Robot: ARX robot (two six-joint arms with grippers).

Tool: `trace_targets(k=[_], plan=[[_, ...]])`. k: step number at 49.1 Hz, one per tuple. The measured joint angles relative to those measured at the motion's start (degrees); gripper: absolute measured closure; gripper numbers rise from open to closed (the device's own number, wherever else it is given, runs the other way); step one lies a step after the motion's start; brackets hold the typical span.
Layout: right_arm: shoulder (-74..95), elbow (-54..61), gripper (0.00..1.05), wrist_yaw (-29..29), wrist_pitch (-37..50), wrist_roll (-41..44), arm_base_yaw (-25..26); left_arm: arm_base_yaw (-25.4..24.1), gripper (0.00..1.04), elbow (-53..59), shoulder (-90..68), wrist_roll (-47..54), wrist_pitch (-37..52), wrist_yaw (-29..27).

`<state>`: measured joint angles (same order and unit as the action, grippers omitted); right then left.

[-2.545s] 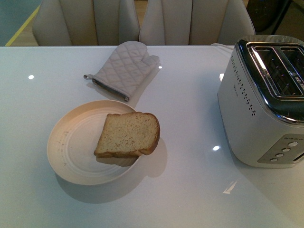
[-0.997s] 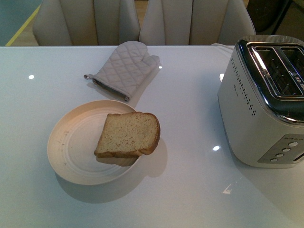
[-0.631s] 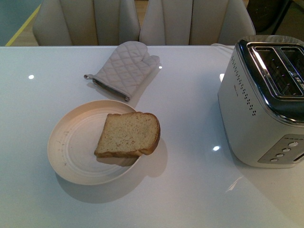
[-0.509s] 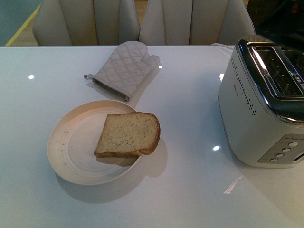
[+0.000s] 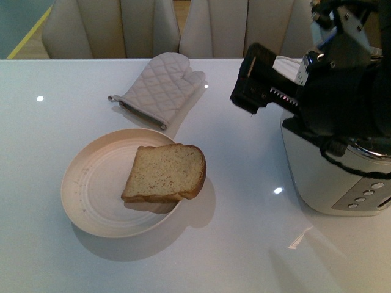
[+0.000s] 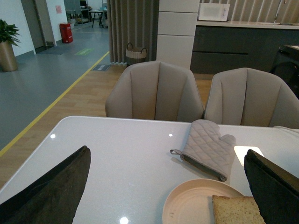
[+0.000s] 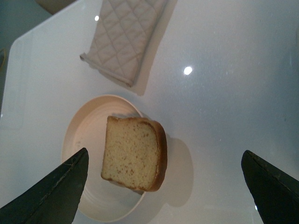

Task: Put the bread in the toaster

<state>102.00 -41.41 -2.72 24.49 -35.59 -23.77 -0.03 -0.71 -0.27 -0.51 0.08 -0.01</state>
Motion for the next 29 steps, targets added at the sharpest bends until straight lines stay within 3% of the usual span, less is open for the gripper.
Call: trace_targets(k=[29], plan=[[10.27,-2.08,0.09,-1.66,5.09,-6.4,-2.43,0.0,0.07,0.0,0.0,0.02,0.0,0.0]])
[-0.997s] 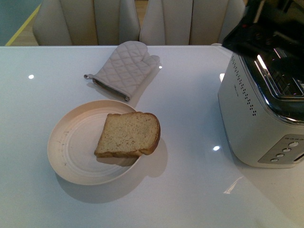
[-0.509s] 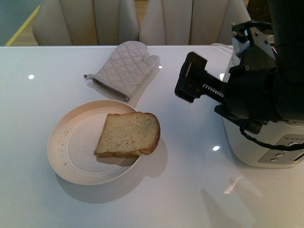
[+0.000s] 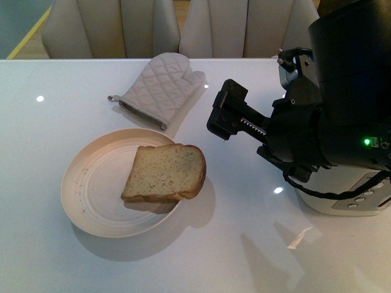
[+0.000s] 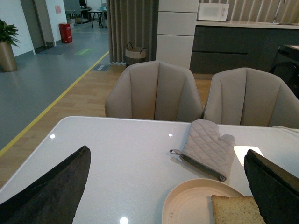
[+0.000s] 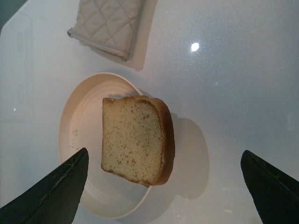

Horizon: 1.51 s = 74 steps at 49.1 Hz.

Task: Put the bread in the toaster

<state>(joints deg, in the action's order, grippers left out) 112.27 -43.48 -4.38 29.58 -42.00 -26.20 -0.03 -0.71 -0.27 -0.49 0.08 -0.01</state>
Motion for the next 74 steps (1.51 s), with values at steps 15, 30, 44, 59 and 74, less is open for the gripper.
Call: trace_targets(k=[15,30,44,59,74], plan=[[2.36,-0.2,0.09,0.31,2.82,-0.2,-1.53,0.0,0.07,0.02,0.0,0.0,0.0,0.0],[7.89,-3.23,0.09,-0.24,2.08,-0.5,-4.0,0.0,0.07,0.0,0.0,0.0,0.0,0.0],[11.56,-5.6,0.09,-1.99,1.95,-0.7,-4.52,0.0,0.07,0.02,0.0,0.0,0.0,0.0],[16.26,-7.85,0.09,-5.49,2.78,-2.25,-3.54,0.0,0.07,0.0,0.0,0.0,0.0,0.0],[18.99,-10.49,0.09,-8.85,3.87,-5.18,-3.43,0.0,0.07,0.0,0.0,0.0,0.0,0.0]])
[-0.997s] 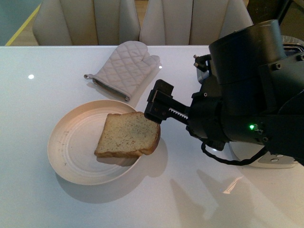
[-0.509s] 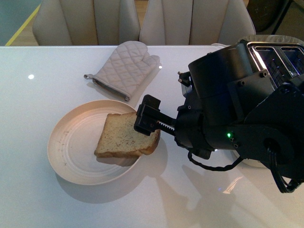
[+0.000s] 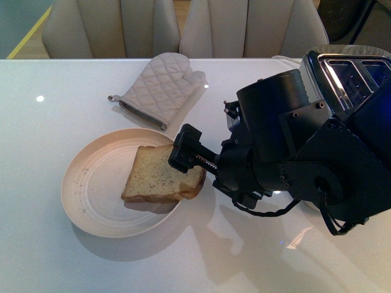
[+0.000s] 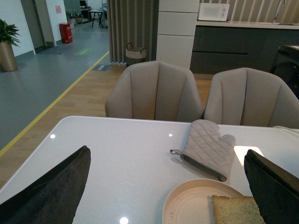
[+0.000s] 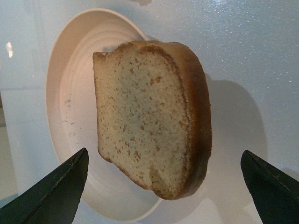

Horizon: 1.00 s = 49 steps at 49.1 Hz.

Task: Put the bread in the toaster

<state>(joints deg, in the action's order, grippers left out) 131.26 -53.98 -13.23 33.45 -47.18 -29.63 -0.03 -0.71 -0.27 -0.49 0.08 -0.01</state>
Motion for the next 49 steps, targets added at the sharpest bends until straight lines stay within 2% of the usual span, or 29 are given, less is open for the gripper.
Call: trace_targets(k=[15,20,27,36,41,47,49], plan=[[3.82,-4.57,0.09,-1.6,-1.42,-1.27,-0.44,0.0,0.07,0.02,0.0,0.0,0.0,0.0],[4.46,-5.7,0.31,-2.03,-1.62,-1.38,-0.68,0.0,0.07,0.0,0.0,0.0,0.0,0.0],[4.63,-6.19,0.54,-2.14,-1.62,-1.51,-1.01,0.0,0.07,0.0,0.0,0.0,0.0,0.0],[2.67,-3.85,0.93,-1.38,-0.22,-1.36,-0.79,0.0,0.07,0.02,0.0,0.0,0.0,0.0],[-0.42,-1.6,1.01,-1.27,0.72,-1.22,-0.22,0.0,0.07,0.02,0.0,0.0,0.0,0.0],[-9.16,1.99,1.01,1.36,0.22,1.4,2.45,0.0,0.07,0.0,0.0,0.0,0.0,0.0],[-13.77,3.43,1.01,4.02,-1.03,4.0,4.02,0.0,0.07,0.0,0.0,0.0,0.0,0.0]])
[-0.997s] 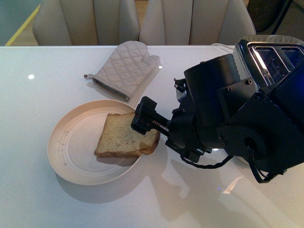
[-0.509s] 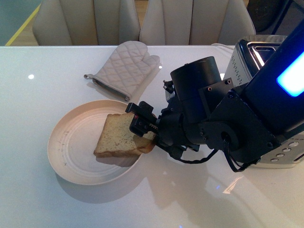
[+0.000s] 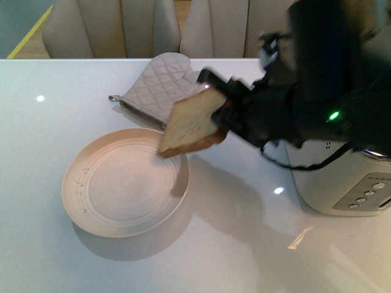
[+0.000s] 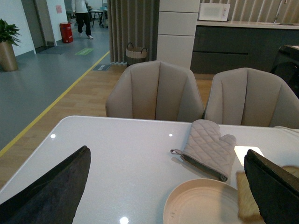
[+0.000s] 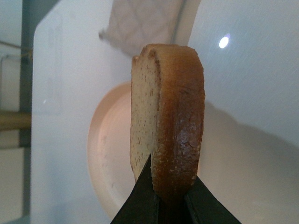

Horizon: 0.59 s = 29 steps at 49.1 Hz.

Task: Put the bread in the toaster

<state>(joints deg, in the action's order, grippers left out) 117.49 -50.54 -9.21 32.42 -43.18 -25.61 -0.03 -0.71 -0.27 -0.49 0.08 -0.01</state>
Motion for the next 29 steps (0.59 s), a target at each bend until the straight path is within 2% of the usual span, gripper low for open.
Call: trace_targets(k=[10,19,29], plan=[[-18.43,3.72,1.01,8.22,-7.61,11.34,6.36,0.0,0.07,0.0,0.0,0.0,0.0,0.0],[-34.12,2.32,1.01,16.94,-17.86,25.99,10.91,0.0,0.07,0.02,0.0,0.0,0.0,0.0],[-39.04,-3.72,1.01,24.33,-29.97,38.99,13.03,0.0,0.07,0.02,0.0,0.0,0.0,0.0]])
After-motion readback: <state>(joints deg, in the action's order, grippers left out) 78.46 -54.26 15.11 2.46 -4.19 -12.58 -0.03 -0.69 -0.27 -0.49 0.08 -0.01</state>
